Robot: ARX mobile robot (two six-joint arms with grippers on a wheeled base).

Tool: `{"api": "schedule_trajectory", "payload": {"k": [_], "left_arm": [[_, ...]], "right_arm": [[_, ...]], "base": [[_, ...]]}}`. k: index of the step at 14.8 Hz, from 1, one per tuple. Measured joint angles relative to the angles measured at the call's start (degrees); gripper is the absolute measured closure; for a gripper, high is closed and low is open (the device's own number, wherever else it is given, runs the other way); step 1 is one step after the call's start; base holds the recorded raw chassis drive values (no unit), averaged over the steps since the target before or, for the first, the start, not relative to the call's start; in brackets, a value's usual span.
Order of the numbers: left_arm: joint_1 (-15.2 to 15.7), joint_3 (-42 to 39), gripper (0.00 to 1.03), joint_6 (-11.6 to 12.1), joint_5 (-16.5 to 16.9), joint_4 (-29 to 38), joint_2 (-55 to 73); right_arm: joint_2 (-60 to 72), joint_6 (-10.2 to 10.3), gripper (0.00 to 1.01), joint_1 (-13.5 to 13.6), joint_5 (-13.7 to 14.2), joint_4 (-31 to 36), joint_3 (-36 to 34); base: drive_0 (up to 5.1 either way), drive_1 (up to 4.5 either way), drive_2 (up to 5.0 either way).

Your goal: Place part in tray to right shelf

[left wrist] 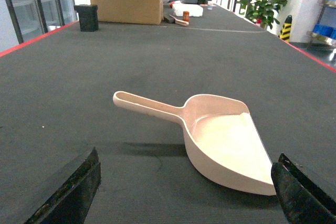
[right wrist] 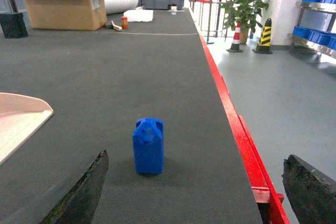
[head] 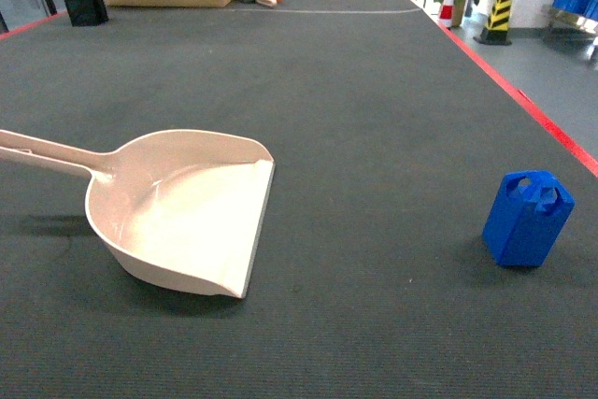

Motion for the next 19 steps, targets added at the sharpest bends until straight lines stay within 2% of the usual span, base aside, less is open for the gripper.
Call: {"api": "schedule_trajectory", "payload": {"k": [19], "left_arm": [[0.0,0.0,0.05,0.02,0.02,0.0,0.0]], "right_arm": [[0.0,0.0,0.03,0.0,0.0,0.0,0.0]], "base": [[0.0,0.0,0.0]]}}
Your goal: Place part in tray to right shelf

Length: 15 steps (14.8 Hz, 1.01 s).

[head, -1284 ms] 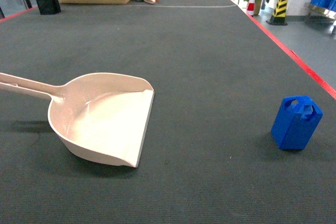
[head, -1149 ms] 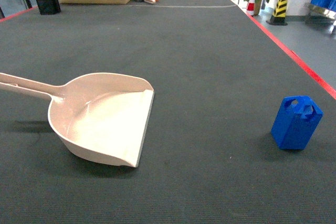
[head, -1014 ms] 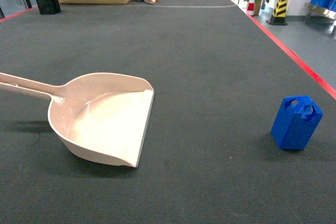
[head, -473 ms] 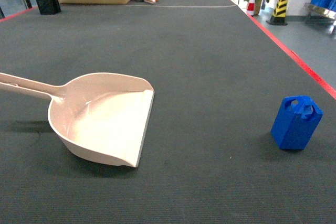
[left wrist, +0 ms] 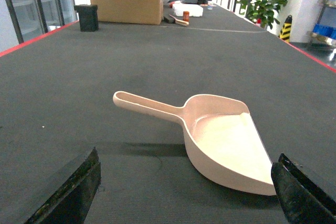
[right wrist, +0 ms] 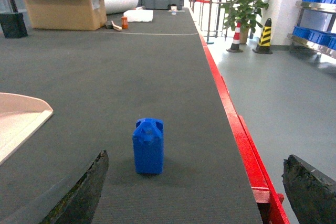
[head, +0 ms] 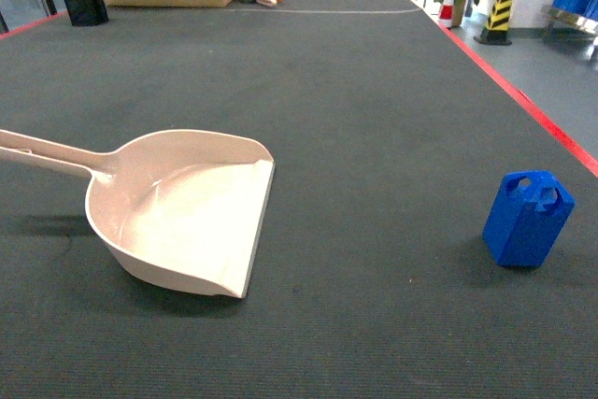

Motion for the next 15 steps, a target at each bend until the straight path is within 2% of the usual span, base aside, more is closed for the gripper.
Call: {"api": "schedule_trajectory", "payload": {"k": [15], "left_arm": [[0.0,0.0,0.05,-0.02,-0.02,0.0,0.0]], "right_arm": [[0.0,0.0,0.03,0.0,0.0,0.0,0.0]], "base": [[0.0,0.0,0.0]]}}
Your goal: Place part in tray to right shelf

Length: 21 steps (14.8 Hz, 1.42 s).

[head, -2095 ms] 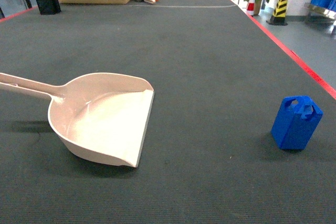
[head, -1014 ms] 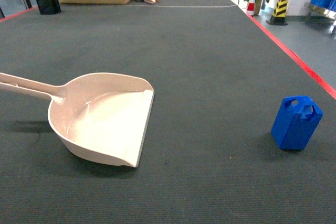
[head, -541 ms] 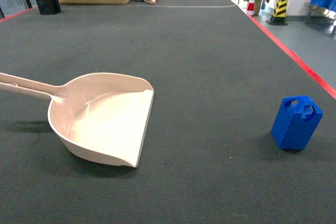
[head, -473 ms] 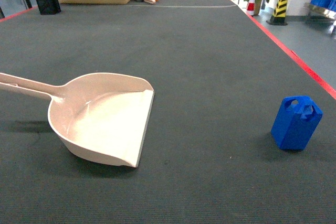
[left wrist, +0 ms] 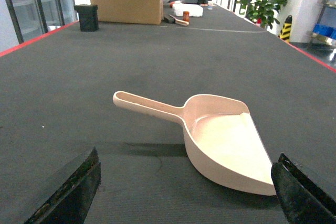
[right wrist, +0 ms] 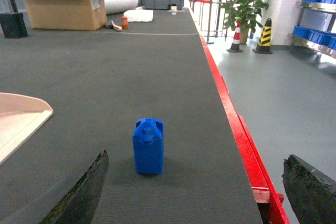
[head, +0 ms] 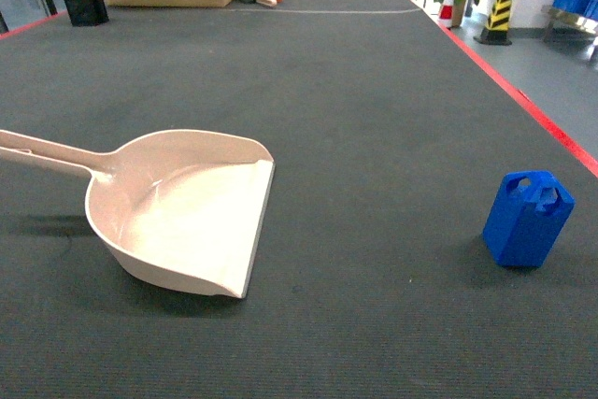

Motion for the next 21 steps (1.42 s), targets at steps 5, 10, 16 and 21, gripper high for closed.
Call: {"api": "schedule_trajectory", "payload": {"k": [5,10,16,21], "left_arm": [[0.0,0.0,0.05,0.0,0.02,0.0,0.0],[0.0,0.0,0.05,0.0,0.02,-0.02,0.0],[0.0,0.0,0.05,0.0,0.02,-0.02,0.0],[0.0,0.0,0.05,0.0,0.02,0.0,0.0]], "right_arm": [[0.02,0.0,0.03,0.0,0.0,0.0,0.0],[0.0,0.0,0.03,0.0,0.0,0.0,0.0],[0.0,0.0,0.03,0.0,0.0,0.0,0.0],[0.0,0.0,0.03,0.0,0.0,0.02,0.0]], "base": [[0.0,0.0,0.0],[0.0,0.0,0.0],[0.0,0.0,0.0],[0.0,0.0,0.0]]}}
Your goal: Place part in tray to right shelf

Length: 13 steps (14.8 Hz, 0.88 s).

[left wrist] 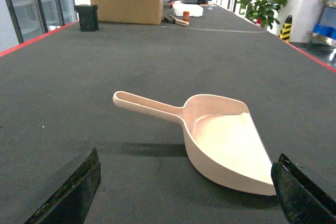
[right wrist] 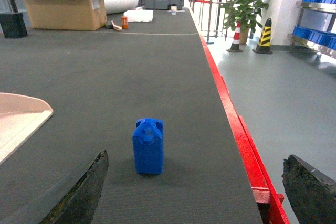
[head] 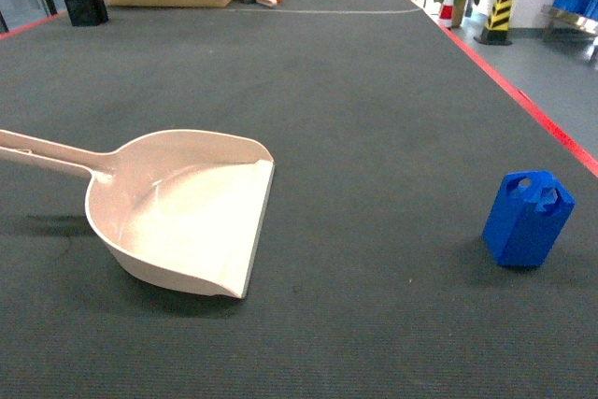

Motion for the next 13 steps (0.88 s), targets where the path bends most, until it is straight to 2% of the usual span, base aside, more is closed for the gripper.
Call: {"api": "schedule_trajectory", "payload": {"k": [7,8,9,10,11,13], "left_arm": [[-0.13,0.02,0.05,-0.22,-0.57,-0.33,0.07],[-4.39,1.31,0.05,-3.65,-9.92,-4.39,3.1],[-4.94,2.29,0.05,-8.76,-14.6,-4.94,6.97],[-2.19,2.29,0.05,-13.97,-14.08,-1.79,10.21],[-0.5,2.54,0.05,-18.53,-10.4,4.28,15.54],[3.15,3.13,0.05,-27.32,-1.29,21.33,33.35]], "right_arm": [[0.0,0.0,0.03,0.0,0.0,-0.02,0.0],[0.0,0.0,0.03,0.0,0.0,-0.02,0.0],[0.0,0.0,0.03,0.0,0.0,0.04,0.0],[0.0,0.0,0.03,0.0,0.02,0.04,0.0],[0.0,0.0,0.03,0.02,0.0,0.02,0.0],[0.0,0.0,0.03,0.0,0.0,0.02,0.0]], "base": [[0.0,0.0,0.0],[0.0,0.0,0.0],[0.0,0.0,0.0],[0.0,0.0,0.0],[0.0,0.0,0.0],[0.0,0.0,0.0]]}}
